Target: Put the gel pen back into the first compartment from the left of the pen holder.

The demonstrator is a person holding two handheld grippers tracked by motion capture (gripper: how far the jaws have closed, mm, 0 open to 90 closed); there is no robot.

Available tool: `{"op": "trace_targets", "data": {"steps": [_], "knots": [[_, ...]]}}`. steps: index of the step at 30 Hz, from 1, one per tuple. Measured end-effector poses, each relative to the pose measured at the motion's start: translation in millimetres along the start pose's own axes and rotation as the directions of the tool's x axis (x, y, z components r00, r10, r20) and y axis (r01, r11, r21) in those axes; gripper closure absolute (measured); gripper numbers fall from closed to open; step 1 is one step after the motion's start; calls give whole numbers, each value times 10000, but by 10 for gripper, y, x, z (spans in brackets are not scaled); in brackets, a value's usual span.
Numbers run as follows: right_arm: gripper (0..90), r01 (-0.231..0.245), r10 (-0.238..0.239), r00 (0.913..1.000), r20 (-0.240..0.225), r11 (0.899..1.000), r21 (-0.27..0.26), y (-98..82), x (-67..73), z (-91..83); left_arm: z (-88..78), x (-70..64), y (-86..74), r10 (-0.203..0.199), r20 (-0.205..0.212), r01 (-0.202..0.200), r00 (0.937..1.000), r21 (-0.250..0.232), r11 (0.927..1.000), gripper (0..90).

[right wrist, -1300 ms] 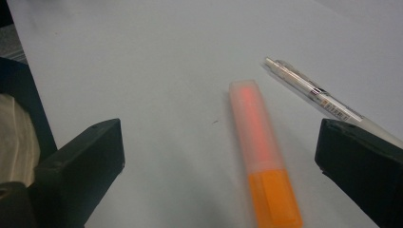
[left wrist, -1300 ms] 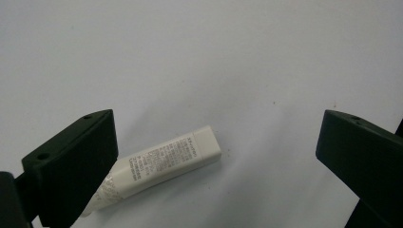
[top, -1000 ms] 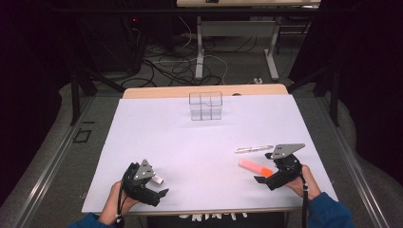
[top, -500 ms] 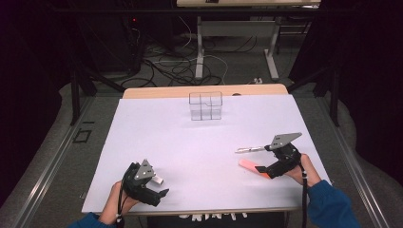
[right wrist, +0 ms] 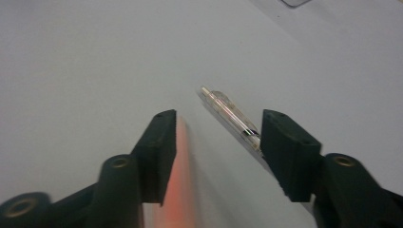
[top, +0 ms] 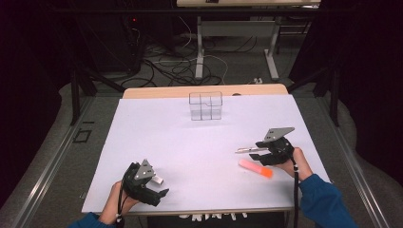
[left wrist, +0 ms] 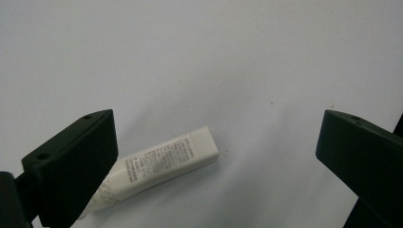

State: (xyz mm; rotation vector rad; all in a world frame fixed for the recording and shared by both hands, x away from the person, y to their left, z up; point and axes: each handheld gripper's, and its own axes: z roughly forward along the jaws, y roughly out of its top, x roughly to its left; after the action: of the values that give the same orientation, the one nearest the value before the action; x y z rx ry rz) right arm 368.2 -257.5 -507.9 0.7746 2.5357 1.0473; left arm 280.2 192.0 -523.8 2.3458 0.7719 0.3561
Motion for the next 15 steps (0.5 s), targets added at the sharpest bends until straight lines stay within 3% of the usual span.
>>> {"op": "trace_targets", "data": {"steps": [7,10,15], "knots": [[856,294,-294,9996,-4,9995,-122,74,53,172,1,-1,1,-2,8,2,10000,0,10000,3],[900,452,-452,9990,-66,9990,46,108,73,253,0,-4,1,-13,38,13,10000,-14,10000,3],[900,631,-631,9980,-10,9975,308,131,97,389,0,-7,2,3,33,-3,10000,-2,10000,3]]}}
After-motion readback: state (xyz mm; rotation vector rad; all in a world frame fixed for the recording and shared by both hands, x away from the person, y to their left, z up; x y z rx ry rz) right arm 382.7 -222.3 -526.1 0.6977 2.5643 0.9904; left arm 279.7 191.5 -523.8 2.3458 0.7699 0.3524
